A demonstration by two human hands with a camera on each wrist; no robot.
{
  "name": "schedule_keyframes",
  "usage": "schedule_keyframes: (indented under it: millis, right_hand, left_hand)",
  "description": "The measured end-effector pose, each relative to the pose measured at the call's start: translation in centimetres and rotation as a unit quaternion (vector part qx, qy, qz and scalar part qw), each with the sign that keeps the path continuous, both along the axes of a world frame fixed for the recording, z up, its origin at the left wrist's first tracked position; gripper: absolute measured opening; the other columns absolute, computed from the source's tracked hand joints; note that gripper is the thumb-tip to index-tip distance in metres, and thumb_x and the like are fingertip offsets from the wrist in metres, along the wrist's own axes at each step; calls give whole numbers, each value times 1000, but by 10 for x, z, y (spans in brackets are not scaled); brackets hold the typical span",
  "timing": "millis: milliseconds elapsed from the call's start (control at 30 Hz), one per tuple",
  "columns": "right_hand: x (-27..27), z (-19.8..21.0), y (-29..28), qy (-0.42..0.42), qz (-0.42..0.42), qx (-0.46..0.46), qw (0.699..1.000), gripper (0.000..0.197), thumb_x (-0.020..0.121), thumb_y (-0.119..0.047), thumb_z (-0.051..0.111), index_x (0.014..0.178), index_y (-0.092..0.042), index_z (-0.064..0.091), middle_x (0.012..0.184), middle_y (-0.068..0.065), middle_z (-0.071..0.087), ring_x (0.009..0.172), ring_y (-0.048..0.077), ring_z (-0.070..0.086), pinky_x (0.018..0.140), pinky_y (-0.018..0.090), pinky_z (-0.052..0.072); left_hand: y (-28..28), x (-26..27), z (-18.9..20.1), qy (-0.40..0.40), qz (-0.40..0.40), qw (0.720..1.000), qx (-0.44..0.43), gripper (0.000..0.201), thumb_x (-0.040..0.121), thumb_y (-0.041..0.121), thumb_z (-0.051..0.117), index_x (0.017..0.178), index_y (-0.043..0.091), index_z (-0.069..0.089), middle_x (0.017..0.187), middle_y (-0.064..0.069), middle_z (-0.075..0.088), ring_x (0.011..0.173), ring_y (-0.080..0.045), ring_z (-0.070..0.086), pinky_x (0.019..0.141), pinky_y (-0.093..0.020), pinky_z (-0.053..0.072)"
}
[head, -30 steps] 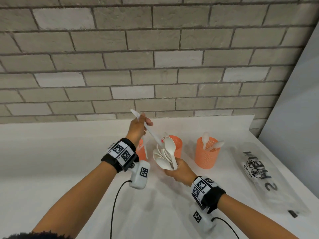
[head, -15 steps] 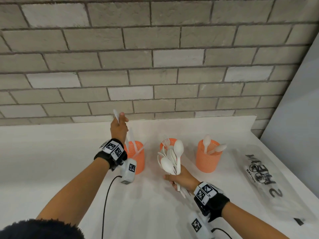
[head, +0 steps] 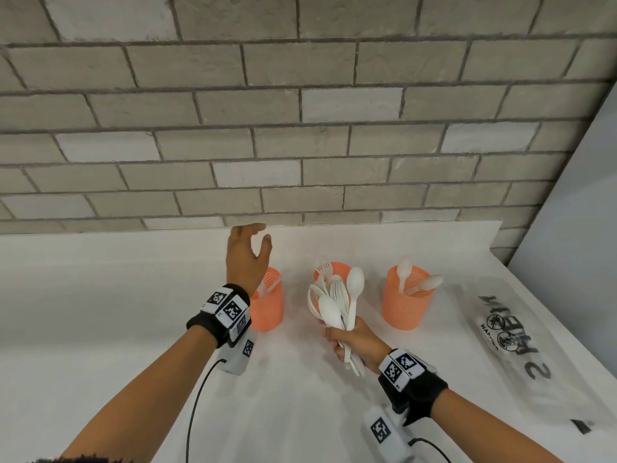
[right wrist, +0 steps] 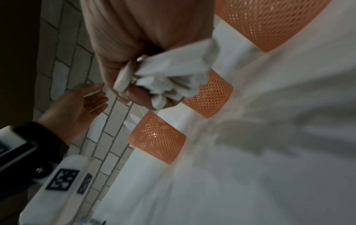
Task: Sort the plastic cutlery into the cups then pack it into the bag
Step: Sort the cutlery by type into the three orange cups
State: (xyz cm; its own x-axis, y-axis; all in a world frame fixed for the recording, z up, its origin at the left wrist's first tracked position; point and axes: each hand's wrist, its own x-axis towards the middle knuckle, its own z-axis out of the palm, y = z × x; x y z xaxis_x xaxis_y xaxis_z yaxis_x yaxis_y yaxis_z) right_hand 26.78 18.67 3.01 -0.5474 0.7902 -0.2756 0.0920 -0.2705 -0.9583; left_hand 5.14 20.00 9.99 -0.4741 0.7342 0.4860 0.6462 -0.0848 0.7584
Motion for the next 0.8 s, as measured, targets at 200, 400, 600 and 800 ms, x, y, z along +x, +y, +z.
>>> schedule_keyframes:
  millis: [200, 400, 600, 800]
  right_hand:
    - [-1, 4, -4, 59, 28, -90, 994, 19, 91, 2, 47, 104, -10, 56, 48, -5, 47, 37, 6, 39, 40, 18, 37]
    - [8, 12, -8, 92, 53, -120, 987, 25, 93, -5, 48, 117, -11, 54, 49, -6, 48, 37, 5, 41, 42, 18, 41]
    - [11, 11, -9, 109, 28, -104, 988, 22, 93, -8, 50, 116, -9, 52, 51, -4, 52, 38, 5, 44, 41, 19, 42]
    - [10, 9, -13, 88, 17, -62, 994, 11, 90, -10, 57, 100, -6, 56, 61, 3, 63, 41, 10, 50, 42, 22, 45]
  left_hand:
    - [-23, 34, -1, -73, -183, 974, -109, 24, 85, 6, 60, 106, 17, 65, 104, -2, 60, 92, -12, 58, 76, -9, 43]
    - [-35, 52, -14, -83, -213, 961, -156, 16, 84, 13, 66, 100, 12, 61, 94, -1, 62, 78, -11, 58, 64, -7, 46]
    - [-45, 73, -20, -173, -168, 941, -236, 31, 84, 36, 65, 99, 10, 56, 80, -2, 62, 62, -14, 60, 48, -19, 46]
    - [-51, 88, -27, -225, -152, 931, -245, 28, 96, 26, 47, 88, 1, 56, 68, -4, 61, 56, -14, 57, 51, -22, 48]
